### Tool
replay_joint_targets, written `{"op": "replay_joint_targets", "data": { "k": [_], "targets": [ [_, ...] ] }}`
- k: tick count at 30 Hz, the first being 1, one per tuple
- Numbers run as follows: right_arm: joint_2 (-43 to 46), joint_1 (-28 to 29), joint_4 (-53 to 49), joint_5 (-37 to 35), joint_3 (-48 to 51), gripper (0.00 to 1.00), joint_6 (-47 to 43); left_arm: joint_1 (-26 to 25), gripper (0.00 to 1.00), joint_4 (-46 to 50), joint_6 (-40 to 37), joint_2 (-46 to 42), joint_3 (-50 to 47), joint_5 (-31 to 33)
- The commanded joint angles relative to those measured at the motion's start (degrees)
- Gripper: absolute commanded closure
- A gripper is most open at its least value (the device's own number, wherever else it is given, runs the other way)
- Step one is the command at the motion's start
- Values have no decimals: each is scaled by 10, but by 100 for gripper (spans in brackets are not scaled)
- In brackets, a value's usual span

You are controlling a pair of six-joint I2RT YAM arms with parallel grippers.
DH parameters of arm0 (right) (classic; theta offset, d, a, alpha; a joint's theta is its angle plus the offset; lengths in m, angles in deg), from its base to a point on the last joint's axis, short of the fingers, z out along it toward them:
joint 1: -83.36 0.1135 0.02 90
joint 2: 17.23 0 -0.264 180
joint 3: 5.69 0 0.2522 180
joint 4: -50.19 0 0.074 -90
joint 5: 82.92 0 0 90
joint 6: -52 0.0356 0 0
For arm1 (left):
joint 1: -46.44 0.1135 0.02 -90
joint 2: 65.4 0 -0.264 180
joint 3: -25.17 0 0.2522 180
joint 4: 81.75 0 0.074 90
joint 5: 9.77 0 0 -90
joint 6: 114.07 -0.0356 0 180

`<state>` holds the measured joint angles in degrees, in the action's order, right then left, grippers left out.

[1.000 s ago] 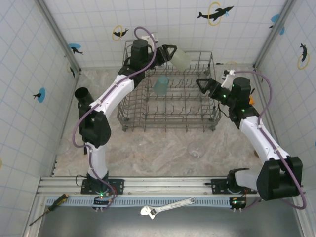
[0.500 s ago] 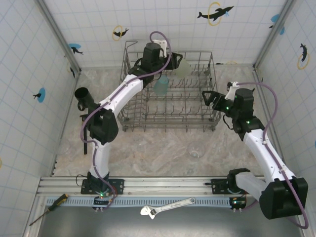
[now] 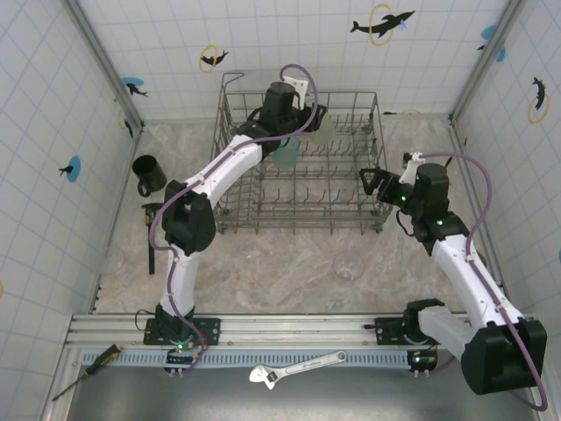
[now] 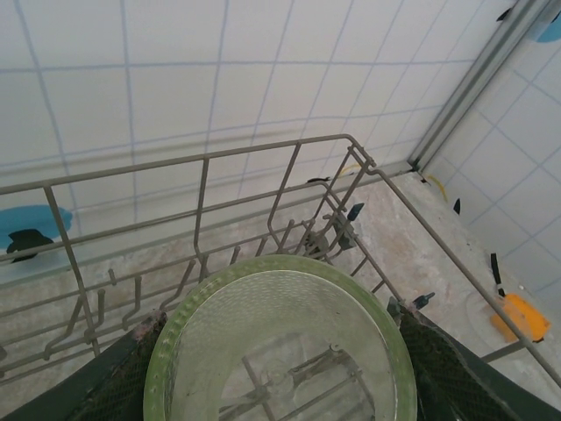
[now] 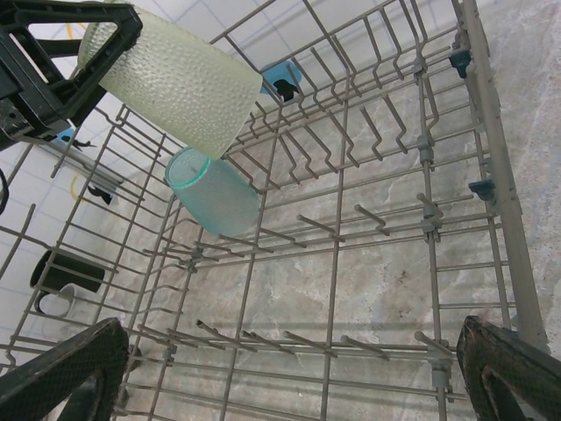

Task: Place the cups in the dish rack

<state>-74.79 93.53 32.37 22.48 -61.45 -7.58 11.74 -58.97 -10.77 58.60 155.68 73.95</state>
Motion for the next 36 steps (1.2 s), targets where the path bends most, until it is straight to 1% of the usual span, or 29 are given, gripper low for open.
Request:
{"op": "replay_joint_targets", "data": {
  "k": [1,5,8,36],
  "targets": [
    [9,3,-2,-5,9,0,-8,-2,100,-2,-34,15,24,18],
    [8,5,-1,-3,7,0,-7,-14,100,0,-72,19,24,52],
    [8,6,-2,-4,3,0,-10,-19,100,1,-89,27,28,57],
    [14,5,3,-7,17,0,-9,-23,100,7,-127,56,19,86]
  ]
}}
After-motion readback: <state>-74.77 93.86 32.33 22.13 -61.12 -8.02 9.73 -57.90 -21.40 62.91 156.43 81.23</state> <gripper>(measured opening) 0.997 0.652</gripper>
